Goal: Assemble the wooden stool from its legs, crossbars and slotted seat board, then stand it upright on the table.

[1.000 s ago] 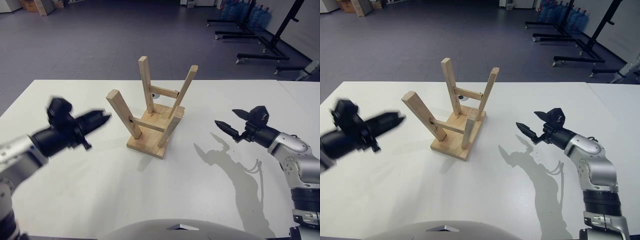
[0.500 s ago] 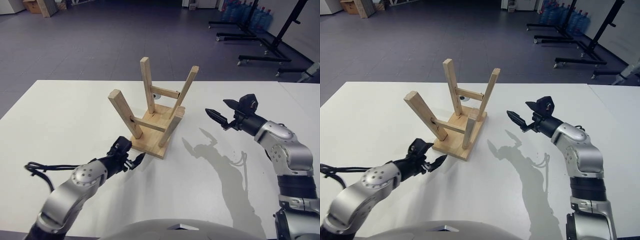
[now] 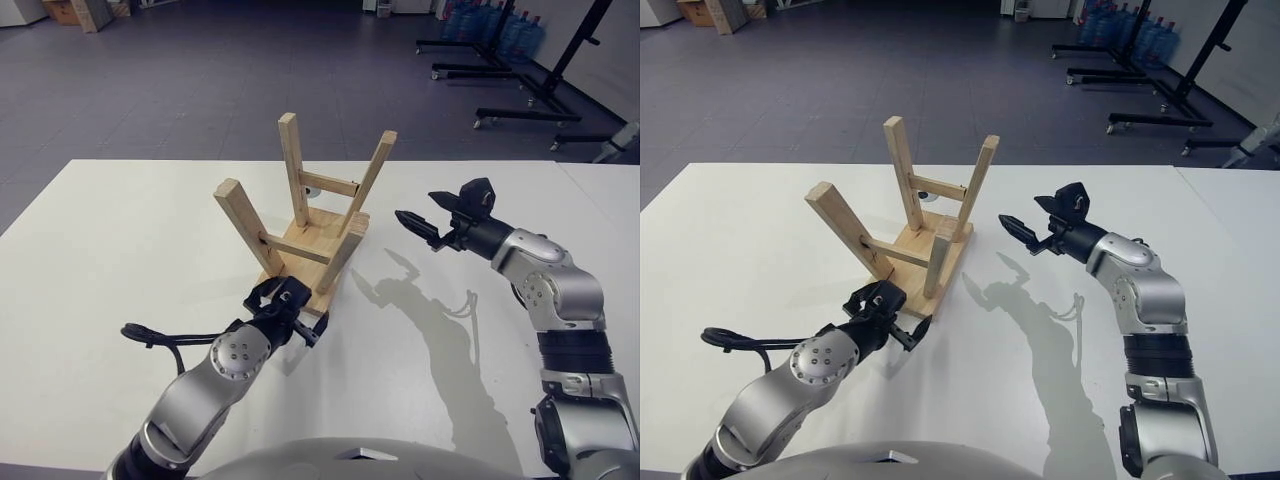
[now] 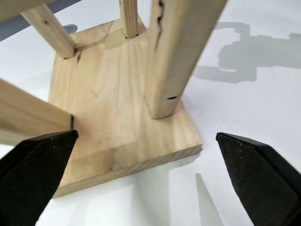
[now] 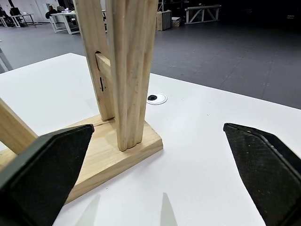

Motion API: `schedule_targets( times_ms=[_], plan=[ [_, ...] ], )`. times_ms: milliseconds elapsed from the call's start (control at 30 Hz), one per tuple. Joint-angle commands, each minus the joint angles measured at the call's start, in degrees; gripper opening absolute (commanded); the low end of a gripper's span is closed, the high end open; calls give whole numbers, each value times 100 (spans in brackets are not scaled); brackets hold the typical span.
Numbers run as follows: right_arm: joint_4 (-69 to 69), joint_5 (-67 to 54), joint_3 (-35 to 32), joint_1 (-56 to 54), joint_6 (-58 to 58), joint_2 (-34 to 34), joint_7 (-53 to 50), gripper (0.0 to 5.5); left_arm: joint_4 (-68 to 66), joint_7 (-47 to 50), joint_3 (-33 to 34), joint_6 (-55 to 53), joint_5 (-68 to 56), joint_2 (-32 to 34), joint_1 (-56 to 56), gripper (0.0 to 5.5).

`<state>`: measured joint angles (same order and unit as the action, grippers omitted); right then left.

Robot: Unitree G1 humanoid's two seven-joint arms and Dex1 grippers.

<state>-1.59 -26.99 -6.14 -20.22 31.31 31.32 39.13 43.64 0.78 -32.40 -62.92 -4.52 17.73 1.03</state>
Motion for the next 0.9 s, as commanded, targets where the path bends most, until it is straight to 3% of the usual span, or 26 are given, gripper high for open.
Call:
schedule_targets(
  times_ms=[33,200,400,500,700,800,900],
  plan=[
    [-136,86,232,-386,119,-25,174,509,-44,342,-433,-367,358,-279,-58,539],
    [-318,179,512,-705,137,-156,347,509,-945,906,-699,-241,942,-766,-102,539],
    [-403,246,556,-779,122,-139,465,509,-1892,1071,-292,412,1179,-1209,-7,539],
    [-327,260,438,-580,103,-96,411,509,-1438,896,433,370,1249,-779,357,539],
    [-76,279,248,-113,67,-89,266,509,-1365,254,2606,750,1123,294,1210,539],
    [95,269,232,83,85,-153,132,509,-1021,-495,2821,1048,604,340,911,539],
    [342,361,176,471,135,-229,-220,509,-637,-1828,3081,1310,80,1317,910,539]
  ],
)
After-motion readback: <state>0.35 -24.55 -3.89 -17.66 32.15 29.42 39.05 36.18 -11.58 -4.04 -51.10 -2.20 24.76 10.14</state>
